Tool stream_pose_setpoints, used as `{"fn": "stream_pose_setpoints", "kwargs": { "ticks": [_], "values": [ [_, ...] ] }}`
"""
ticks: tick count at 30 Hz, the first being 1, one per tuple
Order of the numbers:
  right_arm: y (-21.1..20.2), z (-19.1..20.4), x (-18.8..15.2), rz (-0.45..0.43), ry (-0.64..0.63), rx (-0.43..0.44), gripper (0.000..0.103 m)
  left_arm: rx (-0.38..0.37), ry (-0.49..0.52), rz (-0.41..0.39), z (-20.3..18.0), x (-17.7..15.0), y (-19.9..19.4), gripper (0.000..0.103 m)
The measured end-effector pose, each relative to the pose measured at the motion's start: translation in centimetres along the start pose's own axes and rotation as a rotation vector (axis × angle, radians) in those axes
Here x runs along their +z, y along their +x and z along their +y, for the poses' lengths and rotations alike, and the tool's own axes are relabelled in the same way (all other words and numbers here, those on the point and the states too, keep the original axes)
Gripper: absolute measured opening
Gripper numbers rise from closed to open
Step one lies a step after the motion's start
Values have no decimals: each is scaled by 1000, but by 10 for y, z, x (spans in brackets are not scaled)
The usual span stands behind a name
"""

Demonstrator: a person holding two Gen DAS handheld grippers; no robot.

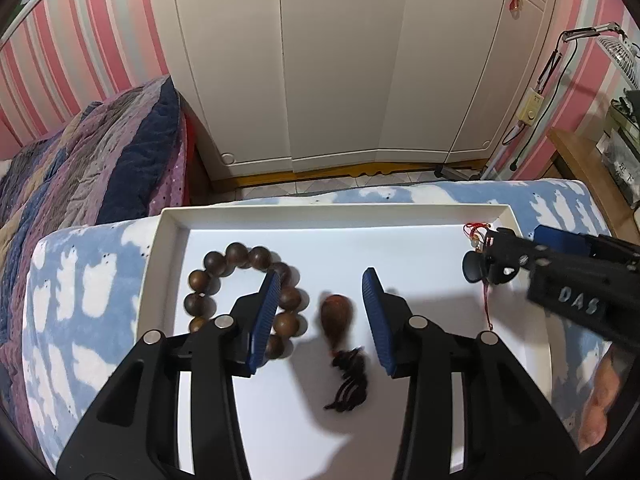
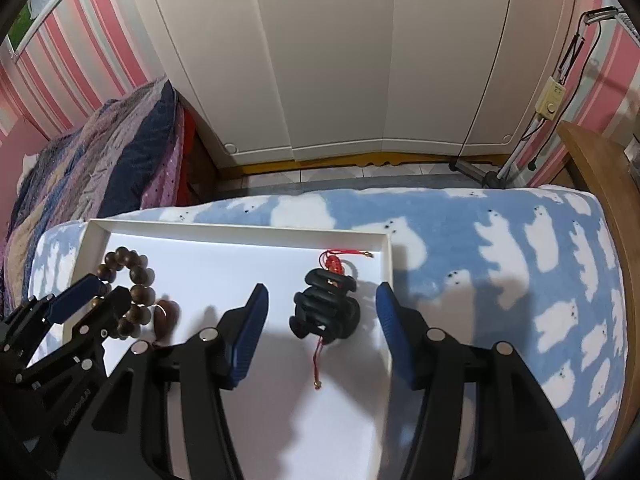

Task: Organize jewelry
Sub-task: 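Carry pendant and claw clip into the tray and open both tools, then withdraw both tools from the tray back over the blanket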

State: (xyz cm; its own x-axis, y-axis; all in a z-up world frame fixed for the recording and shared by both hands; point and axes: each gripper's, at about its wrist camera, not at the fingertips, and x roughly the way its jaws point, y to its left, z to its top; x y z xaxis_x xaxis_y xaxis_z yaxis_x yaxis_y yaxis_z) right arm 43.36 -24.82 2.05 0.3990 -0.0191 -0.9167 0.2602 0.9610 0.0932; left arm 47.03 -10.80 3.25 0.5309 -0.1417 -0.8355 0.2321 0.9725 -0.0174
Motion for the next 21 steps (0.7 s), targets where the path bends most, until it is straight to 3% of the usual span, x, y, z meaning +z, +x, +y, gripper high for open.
{"fn": "stream_pose_setpoints", "kwargs": {
  "ticks": [3,5,7,10,17,21],
  "values": [
    [-17,-3,-6,-22,-9,6,56,5,2,-14,8,-8,-16,49],
    [-30,-5,-13,-42,-15,1,56,12,-13,-39,16,-14,-32,67],
    [-44,-7,-22,-60,-22,2,57,18,-19,-66,21,-20,-46,74],
    [-65,-9,-39,-82,-28,-7,70,42,-23,-83,26,-34,-68,85],
    [-95,-24,-89,-31,0,39,71,59,-39,-91,47,-86,-121,100],
    [-106,-37,-121,-1,19,41,84,66,-54,-66,61,-121,-144,100]
  ]
}}
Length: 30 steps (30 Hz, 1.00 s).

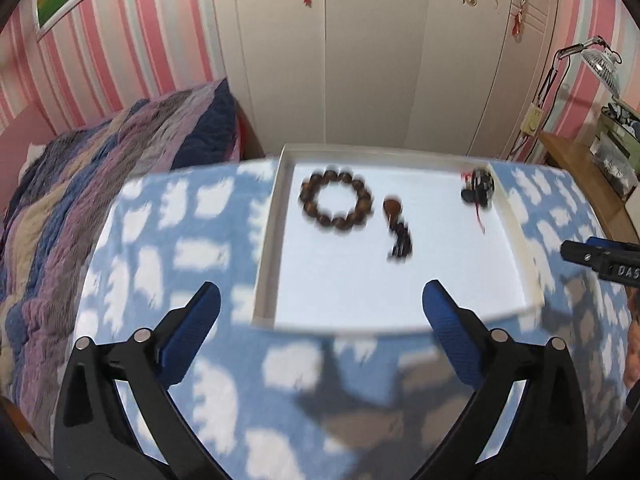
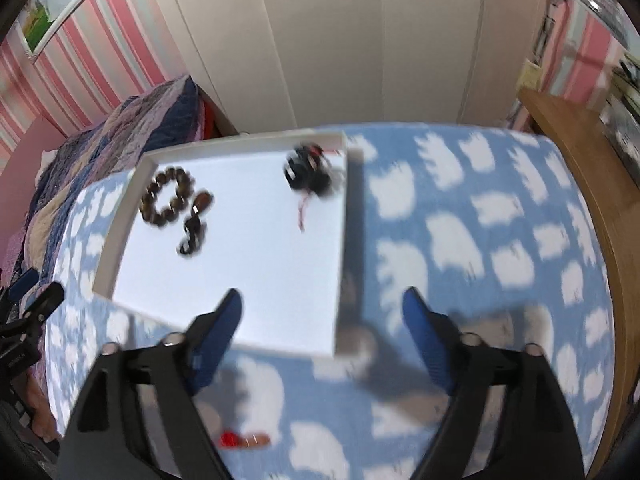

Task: Organize jewelry
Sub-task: 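Withdraw both tools from the tray back over the blanket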

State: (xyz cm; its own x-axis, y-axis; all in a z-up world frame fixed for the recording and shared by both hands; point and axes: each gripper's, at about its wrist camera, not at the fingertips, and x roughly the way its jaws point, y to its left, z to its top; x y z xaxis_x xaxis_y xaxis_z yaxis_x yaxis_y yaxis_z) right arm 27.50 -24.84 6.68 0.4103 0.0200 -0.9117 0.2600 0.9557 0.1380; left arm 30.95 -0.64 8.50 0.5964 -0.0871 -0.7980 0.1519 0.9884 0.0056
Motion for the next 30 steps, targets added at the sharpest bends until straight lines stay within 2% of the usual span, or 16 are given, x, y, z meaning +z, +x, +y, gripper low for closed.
{"fn": "stream_pose_setpoints", "kwargs": {
  "ticks": [7,14,21,30],
  "values": [
    [-16,-20,-49,53,6,-4,84,-30,-86,58,29,-58,-24,100],
    [-26,-17,-83,89,-18,4,84,-8,-27,87,23,-100,-39,100],
    [-39,-7,-105,72,-54,1,84,-30,-19,117,22,-125,-51,100],
    [-38,-3,-132,104,-58,-1,84,-49,8,134,20,-144,-63,100]
  ]
}}
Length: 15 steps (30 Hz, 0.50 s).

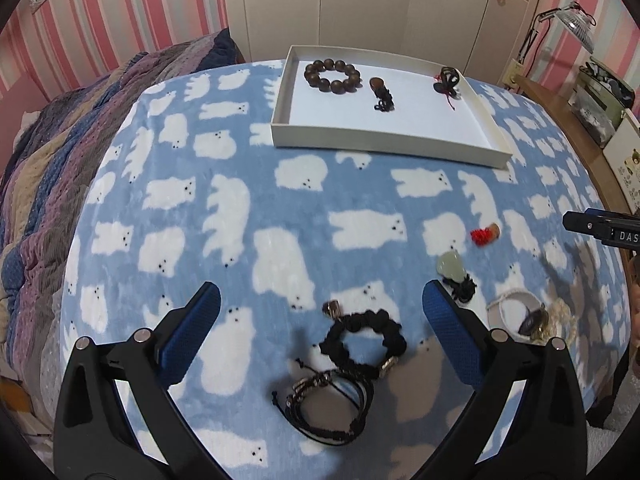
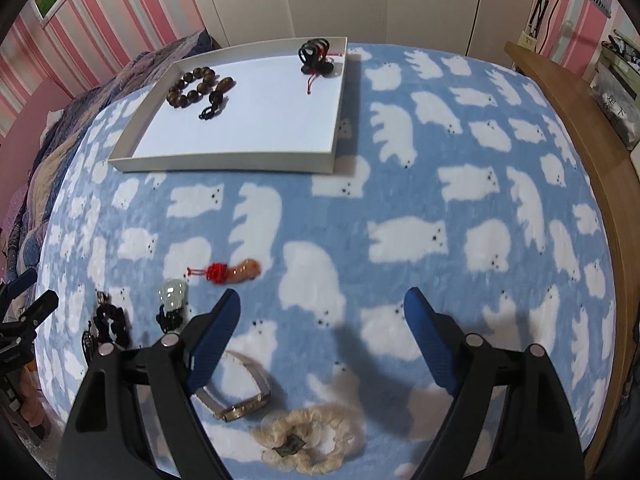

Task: Organize jewelry
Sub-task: 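Withdraw both tools from the tray back over the blanket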

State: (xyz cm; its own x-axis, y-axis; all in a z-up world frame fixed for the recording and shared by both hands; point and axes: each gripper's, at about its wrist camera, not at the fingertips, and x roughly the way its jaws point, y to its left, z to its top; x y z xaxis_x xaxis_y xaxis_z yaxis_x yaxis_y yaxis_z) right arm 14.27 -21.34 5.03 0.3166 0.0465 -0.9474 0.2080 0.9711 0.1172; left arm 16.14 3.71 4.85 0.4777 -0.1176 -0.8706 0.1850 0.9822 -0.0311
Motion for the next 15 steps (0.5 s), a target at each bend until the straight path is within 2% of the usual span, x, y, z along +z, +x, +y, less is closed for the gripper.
{"fn": "stream_pose_setpoints", "kwargs": {
  "ticks": [15],
  "values": [
    [2,24,-9,27,-43,-8,84,-2,12,43,5,-13,12,100]
  ]
}}
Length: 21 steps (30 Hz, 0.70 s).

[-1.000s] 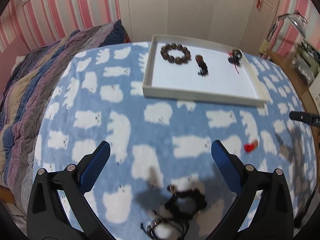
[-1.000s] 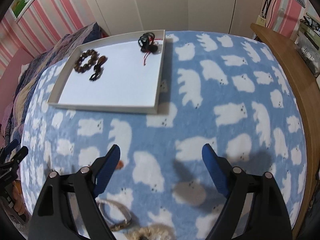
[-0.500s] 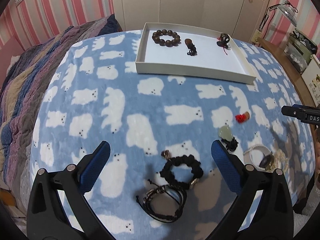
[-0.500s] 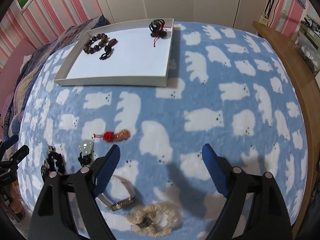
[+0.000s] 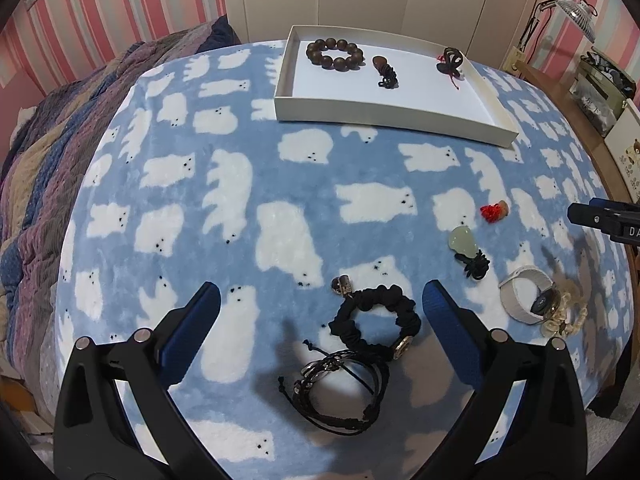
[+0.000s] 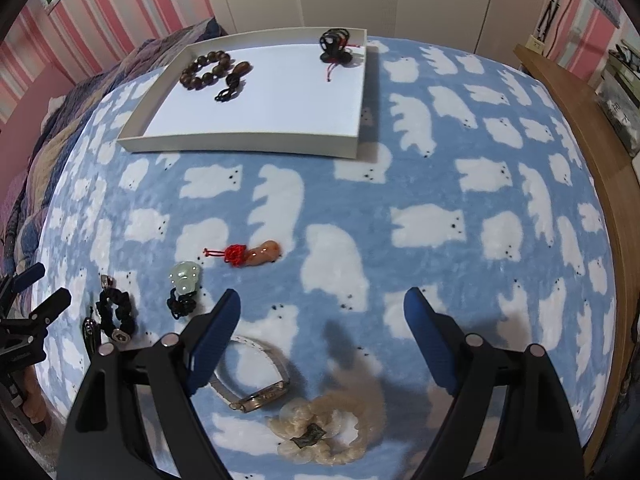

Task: Organize jewelry
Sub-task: 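Withdraw both tools from the tray back over the blanket, then grasp the black beaded bracelet with left tool while right tool grasps the red-knot charm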

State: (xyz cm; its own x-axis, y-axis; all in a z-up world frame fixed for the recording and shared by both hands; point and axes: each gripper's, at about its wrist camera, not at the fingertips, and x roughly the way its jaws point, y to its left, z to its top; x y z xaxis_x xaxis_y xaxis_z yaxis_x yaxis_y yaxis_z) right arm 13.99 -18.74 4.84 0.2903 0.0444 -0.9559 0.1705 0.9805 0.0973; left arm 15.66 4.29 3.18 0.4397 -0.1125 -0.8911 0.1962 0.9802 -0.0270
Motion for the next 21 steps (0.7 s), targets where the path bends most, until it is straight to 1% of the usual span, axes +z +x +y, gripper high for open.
{"fn": "stream_pose_setpoints", "kwargs": {
  "ticks": [6,10,12,14,17,21],
  "values": [
    [10,9,4,49,-22,21,84,-19,9,25,-3,3,4,99],
    [15,18,8,72,-55,14,84,-23,30,40,-6,4,5,98],
    [18,23,10,91,-70,22,84,-29,46,59,-8,4,8,95],
    [21,27,11,104,-89,20,84,-27,66,81,-10,4,11,87],
    [26,33,14,118,-109,24,83,-35,88,120,-12,3,19,78],
    [34,41,19,140,-126,33,82,-50,93,162,-13,2,31,77]
  ]
}}
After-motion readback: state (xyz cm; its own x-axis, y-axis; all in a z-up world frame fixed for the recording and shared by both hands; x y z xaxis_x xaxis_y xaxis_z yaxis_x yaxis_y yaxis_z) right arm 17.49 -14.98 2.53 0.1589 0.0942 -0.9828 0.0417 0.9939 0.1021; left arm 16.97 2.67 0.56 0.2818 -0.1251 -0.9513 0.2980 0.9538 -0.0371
